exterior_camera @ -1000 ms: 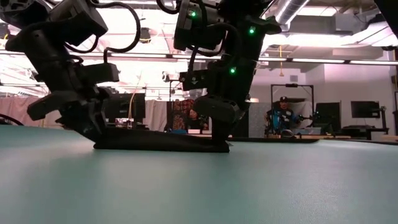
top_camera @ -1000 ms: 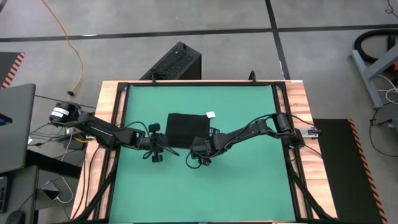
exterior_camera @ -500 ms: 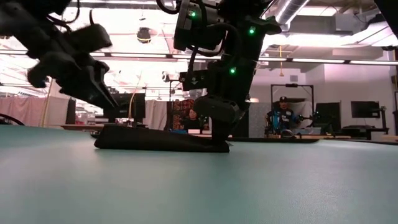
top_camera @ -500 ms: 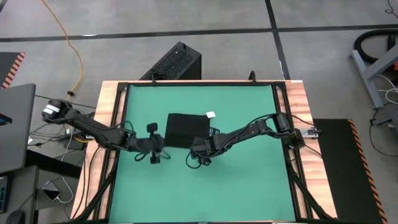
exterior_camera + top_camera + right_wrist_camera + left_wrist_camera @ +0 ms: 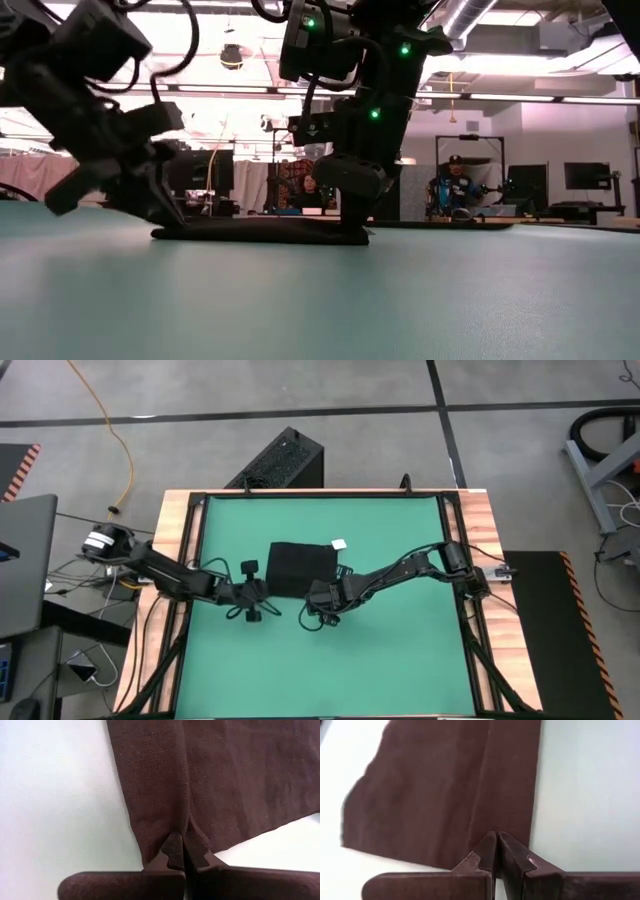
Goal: Roll towel
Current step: Roll the black towel
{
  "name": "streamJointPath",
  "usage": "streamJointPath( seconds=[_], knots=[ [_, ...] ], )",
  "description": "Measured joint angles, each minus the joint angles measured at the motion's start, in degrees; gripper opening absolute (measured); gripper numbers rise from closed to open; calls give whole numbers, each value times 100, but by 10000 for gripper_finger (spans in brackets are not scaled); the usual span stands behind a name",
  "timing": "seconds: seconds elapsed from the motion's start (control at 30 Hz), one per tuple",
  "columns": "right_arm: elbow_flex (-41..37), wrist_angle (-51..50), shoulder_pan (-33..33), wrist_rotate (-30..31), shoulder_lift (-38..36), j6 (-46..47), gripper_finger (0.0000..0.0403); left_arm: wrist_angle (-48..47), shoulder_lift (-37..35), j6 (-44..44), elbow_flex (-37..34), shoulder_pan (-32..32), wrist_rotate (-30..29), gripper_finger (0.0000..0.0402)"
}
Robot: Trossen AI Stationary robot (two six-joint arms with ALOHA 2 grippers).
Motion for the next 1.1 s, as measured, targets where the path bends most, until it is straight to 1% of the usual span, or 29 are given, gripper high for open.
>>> streamJointPath(
  seconds=[0.13,0.3,0.43,0.6,0.67,0.7,0.77,0.87,0.97,1.07,1.1],
  knots=[
    [0,3,1,116,4,13,6,116,268,-85,-25,82,-44,6],
    [-15,-43,36,584,-20,118,50,106,445,-181,-24,88,-44,6],
    [-17,-167,96,1025,-220,133,81,89,466,-213,-24,90,-23,6],
    [-11,-523,177,1097,-505,136,106,77,466,-167,-24,90,49,6],
    [-11,-643,211,1266,-595,132,113,66,466,-165,-24,90,55,6],
    [-11,-680,220,1353,-640,70,116,60,466,-163,-24,90,59,6],
    [-9,-615,275,1364,-704,-343,119,31,466,-163,-24,90,65,6],
    [-9,-27,463,1447,-713,-1335,107,20,466,-165,-24,90,71,6],
    [-241,1062,611,1317,-729,-2246,70,18,467,-154,-26,90,81,6],
    [-726,1977,551,1015,-733,-2574,20,16,468,-152,-26,90,84,6],
    [-902,2223,502,961,-734,-2603,12,14,468,-152,-26,90,86,6]
  ],
)
